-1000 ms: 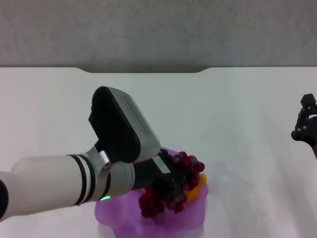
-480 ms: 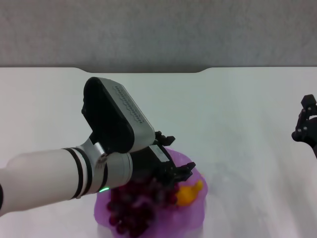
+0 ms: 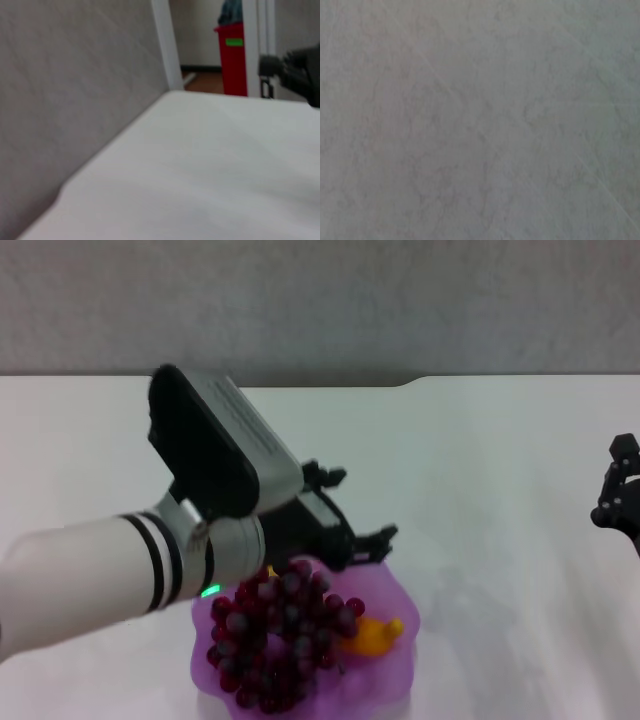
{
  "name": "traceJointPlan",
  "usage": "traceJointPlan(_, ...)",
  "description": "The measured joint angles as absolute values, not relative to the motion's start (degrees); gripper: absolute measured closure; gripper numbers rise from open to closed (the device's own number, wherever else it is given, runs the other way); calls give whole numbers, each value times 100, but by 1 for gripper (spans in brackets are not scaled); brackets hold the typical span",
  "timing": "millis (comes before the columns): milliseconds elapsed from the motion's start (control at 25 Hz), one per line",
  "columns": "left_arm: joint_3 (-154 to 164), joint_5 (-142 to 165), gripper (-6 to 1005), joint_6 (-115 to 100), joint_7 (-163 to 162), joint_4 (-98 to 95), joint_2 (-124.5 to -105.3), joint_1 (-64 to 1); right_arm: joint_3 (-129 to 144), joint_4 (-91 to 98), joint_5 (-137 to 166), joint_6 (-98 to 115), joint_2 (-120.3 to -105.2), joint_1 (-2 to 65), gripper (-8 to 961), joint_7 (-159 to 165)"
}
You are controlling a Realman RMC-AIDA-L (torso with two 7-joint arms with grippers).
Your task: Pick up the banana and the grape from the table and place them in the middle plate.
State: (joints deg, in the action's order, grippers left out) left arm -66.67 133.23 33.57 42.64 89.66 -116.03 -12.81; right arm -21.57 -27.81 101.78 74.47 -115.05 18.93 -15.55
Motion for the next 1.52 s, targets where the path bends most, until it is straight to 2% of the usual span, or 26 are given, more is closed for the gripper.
traceJointPlan(80,-6712,13323,119,3209,4278,9039,-11602,-1281,-2172,-2759,10177,7444,-11505,1886,953,-1555)
traceJointPlan(440,-6816,13324,148,2159,4494,9448,-11599,-1013,-2203,-2697,10177,7431,-11505,1889,953,-1420)
traceJointPlan(880,-7133,12615,616,970,4558,9427,-11593,-502,-2154,-2333,10178,7431,-11513,1974,953,-984)
traceJointPlan(1240,-7389,12601,837,-412,4553,8990,-11574,-520,-2144,-2288,10180,7434,-11513,2001,953,-972)
traceJointPlan(1520,-7770,12717,970,-1843,4438,7280,-11539,-1226,-2145,-2207,10182,7437,-11513,2110,953,-967)
